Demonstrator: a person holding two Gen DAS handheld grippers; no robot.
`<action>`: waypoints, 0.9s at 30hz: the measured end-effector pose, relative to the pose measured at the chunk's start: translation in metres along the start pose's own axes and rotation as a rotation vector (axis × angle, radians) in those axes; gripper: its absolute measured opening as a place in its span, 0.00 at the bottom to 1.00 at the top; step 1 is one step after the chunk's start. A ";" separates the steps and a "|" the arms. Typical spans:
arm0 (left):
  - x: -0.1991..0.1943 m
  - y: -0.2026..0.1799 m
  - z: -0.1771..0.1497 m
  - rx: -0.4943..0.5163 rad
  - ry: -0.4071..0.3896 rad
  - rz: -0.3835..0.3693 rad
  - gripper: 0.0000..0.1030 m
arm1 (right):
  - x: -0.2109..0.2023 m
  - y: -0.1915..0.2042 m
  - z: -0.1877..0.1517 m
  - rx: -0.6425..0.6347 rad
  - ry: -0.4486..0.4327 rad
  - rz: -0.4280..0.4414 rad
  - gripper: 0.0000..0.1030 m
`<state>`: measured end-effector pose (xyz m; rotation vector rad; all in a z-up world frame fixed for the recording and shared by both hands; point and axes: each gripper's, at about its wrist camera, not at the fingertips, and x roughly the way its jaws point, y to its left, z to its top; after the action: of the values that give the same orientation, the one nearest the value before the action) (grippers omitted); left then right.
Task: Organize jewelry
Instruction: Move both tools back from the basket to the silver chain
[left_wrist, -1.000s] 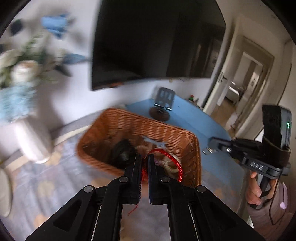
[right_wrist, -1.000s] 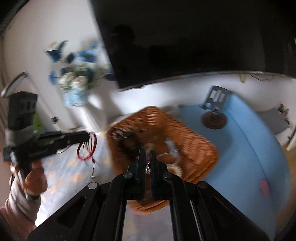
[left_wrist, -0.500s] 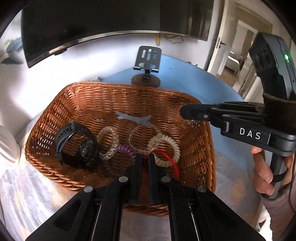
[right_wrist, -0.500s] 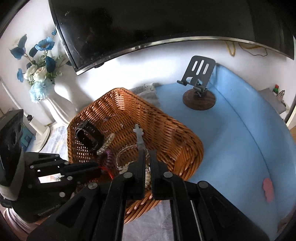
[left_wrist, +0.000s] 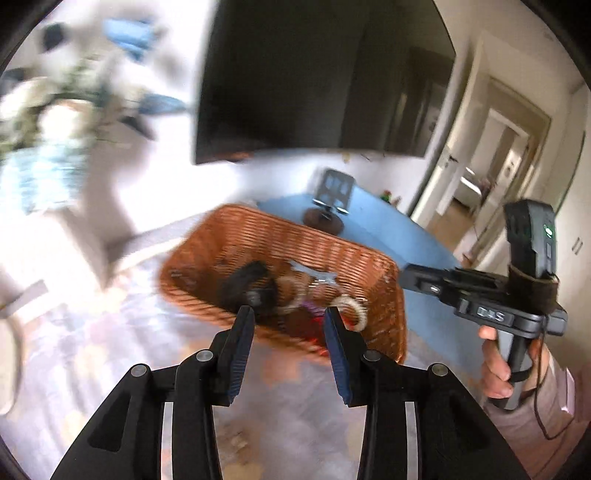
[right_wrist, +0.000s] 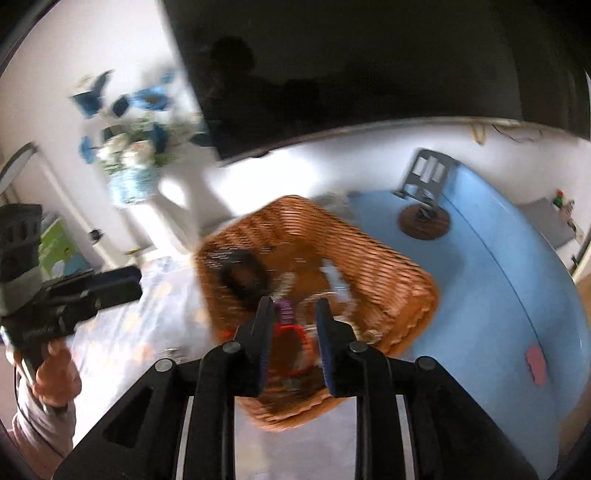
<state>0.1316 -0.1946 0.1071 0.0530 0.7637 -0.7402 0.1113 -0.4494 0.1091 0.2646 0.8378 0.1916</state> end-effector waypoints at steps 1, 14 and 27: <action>-0.012 0.009 -0.004 -0.012 -0.014 0.014 0.39 | -0.004 0.011 -0.002 -0.015 -0.005 0.012 0.31; -0.061 0.096 -0.076 -0.195 -0.019 0.033 0.39 | 0.026 0.125 -0.061 -0.162 0.122 0.169 0.32; 0.013 0.107 -0.101 -0.145 0.165 -0.010 0.39 | 0.088 0.124 -0.100 -0.113 0.242 0.226 0.32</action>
<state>0.1434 -0.0916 0.0014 -0.0211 0.9735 -0.6939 0.0859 -0.2921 0.0209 0.2323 1.0324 0.4884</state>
